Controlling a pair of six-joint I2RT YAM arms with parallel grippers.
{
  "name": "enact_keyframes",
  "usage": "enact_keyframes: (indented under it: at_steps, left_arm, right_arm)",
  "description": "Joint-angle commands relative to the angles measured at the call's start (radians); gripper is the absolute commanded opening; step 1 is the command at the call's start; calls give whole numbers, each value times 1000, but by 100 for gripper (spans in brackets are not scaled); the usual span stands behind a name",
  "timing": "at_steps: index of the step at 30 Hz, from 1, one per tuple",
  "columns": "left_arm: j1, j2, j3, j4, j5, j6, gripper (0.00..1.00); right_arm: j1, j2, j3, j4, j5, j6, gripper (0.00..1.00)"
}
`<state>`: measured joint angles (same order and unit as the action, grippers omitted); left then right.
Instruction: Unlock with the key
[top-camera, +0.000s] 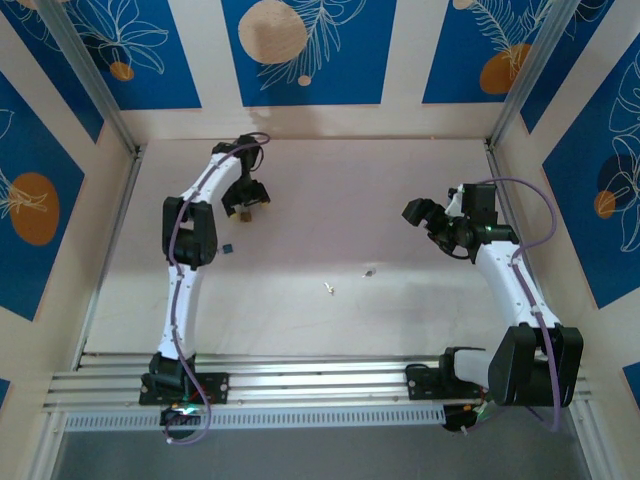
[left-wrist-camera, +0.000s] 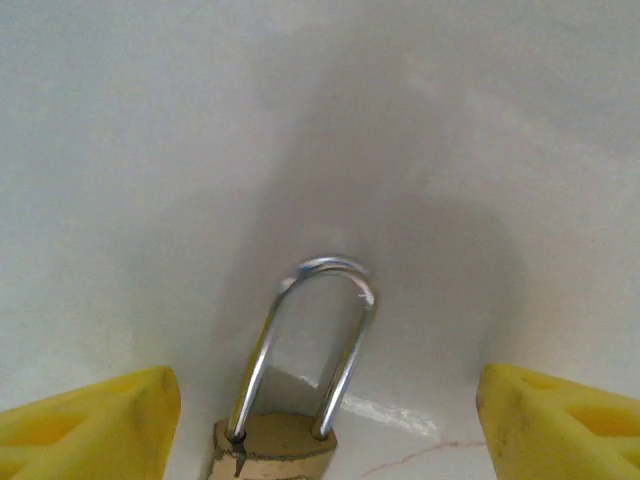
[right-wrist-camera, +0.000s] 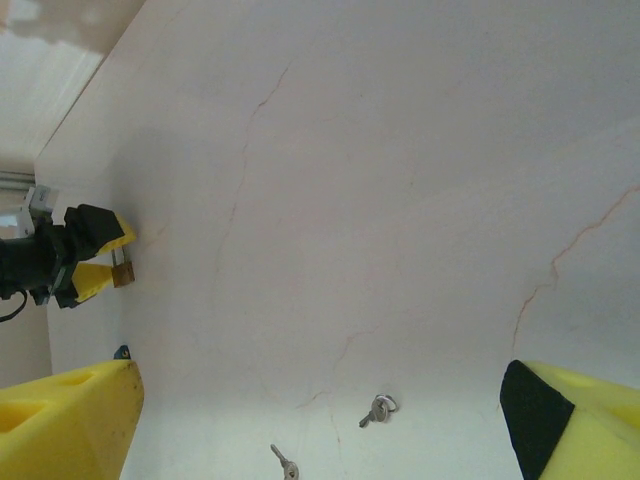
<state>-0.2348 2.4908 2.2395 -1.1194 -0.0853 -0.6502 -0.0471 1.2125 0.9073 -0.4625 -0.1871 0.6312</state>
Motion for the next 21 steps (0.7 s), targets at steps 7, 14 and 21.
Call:
enact_keyframes:
  at_steps: [7, 14, 21]
  left_arm:
    - [-8, 41, 2, -89, -31, 35, 68]
    - [-18, 24, -43, -88, -49, 4, 55]
    - [-39, -15, -91, -84, -65, -9, 44]
  right_arm:
    - [-8, -20, -2, -14, -11, 11, 93]
    - [-8, -15, -8, -7, -17, 13, 92]
    - [-19, -22, -13, -6, -21, 11, 92]
